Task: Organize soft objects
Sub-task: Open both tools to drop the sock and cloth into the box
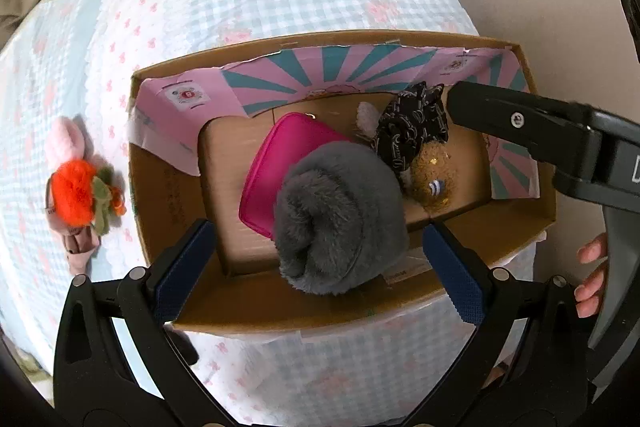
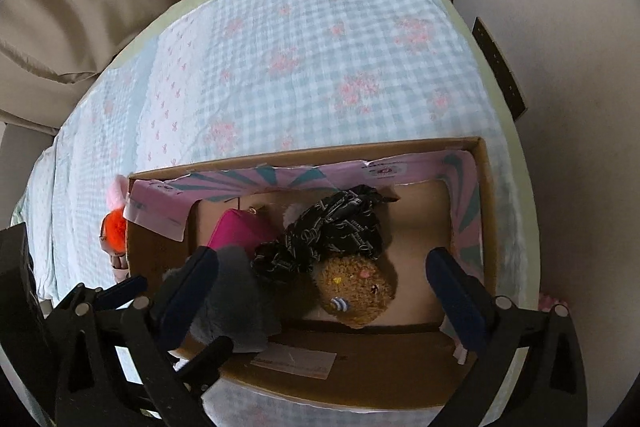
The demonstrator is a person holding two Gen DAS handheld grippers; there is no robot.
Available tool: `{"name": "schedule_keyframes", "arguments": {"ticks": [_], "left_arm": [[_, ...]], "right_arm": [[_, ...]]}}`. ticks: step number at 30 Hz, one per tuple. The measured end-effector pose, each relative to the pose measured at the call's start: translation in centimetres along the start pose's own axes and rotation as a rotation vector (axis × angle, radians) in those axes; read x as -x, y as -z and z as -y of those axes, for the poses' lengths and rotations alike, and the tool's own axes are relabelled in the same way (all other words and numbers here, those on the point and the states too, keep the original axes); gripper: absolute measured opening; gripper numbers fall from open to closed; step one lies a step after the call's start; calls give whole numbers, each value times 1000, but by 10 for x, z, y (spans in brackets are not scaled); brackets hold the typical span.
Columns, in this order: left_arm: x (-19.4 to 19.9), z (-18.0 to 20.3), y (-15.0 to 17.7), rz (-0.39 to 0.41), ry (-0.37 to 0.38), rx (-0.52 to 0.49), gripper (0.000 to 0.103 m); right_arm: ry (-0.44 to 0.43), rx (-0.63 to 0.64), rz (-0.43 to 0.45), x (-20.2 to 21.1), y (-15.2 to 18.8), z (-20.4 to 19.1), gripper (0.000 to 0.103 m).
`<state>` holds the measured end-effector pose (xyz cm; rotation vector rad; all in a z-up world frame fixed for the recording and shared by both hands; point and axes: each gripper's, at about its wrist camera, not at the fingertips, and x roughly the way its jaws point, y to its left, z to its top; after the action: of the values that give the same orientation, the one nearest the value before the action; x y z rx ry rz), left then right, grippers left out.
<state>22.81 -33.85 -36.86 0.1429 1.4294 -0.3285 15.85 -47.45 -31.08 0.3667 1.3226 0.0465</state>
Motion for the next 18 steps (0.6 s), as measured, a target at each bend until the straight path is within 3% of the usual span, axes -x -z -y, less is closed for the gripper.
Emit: {"name": "schedule_keyframes", "arguments": {"ticks": [11,18], "left_arm": [[37,-6,8,56,24,15,103],[103,-18,24,169,26,9,103]], "right_arm": [[7,15,45,33,6,-13,103],[26,68,125,87,20,-43,103]]}}
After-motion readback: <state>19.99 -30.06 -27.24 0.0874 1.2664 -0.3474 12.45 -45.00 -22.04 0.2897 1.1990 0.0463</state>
